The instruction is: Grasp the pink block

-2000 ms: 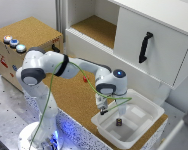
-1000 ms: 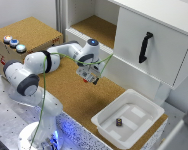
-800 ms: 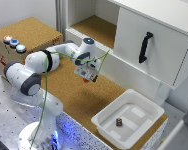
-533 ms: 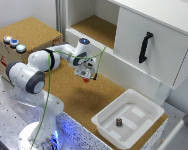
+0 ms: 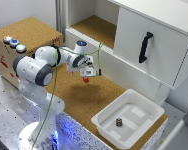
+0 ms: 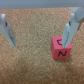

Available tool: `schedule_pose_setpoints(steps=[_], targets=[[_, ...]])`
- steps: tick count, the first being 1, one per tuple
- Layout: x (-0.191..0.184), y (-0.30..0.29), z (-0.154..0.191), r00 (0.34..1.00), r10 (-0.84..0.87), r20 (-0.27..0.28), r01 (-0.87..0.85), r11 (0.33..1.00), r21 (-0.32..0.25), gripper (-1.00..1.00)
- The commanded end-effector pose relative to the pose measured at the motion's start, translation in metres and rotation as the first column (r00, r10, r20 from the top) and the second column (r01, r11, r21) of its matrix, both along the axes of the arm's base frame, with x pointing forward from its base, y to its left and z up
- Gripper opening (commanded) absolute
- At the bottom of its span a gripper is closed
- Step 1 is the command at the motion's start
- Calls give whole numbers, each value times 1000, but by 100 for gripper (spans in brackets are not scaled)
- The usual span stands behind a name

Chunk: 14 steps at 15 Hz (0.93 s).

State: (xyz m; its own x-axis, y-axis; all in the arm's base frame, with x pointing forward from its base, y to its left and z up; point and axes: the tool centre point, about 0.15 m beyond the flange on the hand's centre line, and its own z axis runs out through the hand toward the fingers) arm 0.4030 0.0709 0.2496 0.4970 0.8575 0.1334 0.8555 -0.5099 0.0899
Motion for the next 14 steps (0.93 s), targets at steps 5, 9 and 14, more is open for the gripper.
schedule_pose_setpoints(steps=[5,9,14], targets=[[50,7,-27,994,99,-40,-102,993,-67,100],[56,4,-37,995,68,-68,-72,996,-60,100],[54,0,-51,995,39,-92,-47,995,-82,-100]])
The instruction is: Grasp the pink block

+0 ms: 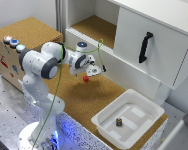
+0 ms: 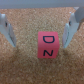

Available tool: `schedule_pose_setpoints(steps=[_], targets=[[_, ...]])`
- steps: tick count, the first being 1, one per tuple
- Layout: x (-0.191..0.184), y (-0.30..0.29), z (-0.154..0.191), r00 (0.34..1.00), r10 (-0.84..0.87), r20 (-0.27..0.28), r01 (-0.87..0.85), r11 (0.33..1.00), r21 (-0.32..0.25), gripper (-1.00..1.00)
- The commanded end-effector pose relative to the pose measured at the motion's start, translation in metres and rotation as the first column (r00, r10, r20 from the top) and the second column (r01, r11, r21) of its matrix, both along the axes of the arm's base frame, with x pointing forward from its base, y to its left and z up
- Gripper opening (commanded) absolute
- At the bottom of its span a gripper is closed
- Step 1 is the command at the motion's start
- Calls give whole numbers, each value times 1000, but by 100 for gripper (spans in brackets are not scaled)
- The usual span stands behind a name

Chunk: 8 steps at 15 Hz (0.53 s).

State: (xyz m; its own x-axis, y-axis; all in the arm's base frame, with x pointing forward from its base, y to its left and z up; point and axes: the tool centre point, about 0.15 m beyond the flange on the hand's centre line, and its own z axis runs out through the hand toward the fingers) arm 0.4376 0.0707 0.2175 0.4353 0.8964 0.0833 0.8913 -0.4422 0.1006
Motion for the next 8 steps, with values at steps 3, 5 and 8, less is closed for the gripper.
schedule_pose_setpoints(steps=[3,5,8], targets=[[22,0,-19,994,-76,-84,75,997,-14,-100],[21,0,-13,993,-86,-85,87,996,-1,-100],[17,-5,-6,990,-112,-80,112,994,-3,-100]])
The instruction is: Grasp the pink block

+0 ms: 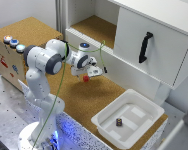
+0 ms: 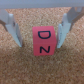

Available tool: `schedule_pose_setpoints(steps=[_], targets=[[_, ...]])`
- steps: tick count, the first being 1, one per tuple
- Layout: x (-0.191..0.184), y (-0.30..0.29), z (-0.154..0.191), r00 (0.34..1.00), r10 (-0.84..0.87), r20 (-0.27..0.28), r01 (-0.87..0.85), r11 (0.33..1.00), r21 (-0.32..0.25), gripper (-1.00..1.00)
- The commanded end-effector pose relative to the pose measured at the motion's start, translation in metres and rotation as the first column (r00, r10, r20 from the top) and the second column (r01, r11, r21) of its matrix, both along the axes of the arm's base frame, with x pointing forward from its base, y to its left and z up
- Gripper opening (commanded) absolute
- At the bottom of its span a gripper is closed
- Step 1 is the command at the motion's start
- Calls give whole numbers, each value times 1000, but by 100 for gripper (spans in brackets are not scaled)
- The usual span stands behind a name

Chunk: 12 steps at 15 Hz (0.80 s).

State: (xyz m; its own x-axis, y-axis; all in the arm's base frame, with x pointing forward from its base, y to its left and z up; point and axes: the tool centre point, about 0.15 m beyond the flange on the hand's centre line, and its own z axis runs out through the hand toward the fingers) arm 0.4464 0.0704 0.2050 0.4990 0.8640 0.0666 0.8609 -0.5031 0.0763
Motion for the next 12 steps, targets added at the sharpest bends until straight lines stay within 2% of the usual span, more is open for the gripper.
schedule_pose_setpoints(steps=[1,6,9,12], targets=[[7,-6,10,997,-58,-47,58,998,4,-100],[-2,-4,65,965,-260,-28,260,965,27,-100],[-12,20,100,949,-316,-9,316,948,28,-100],[-27,67,134,949,-315,2,315,949,11,-100]])
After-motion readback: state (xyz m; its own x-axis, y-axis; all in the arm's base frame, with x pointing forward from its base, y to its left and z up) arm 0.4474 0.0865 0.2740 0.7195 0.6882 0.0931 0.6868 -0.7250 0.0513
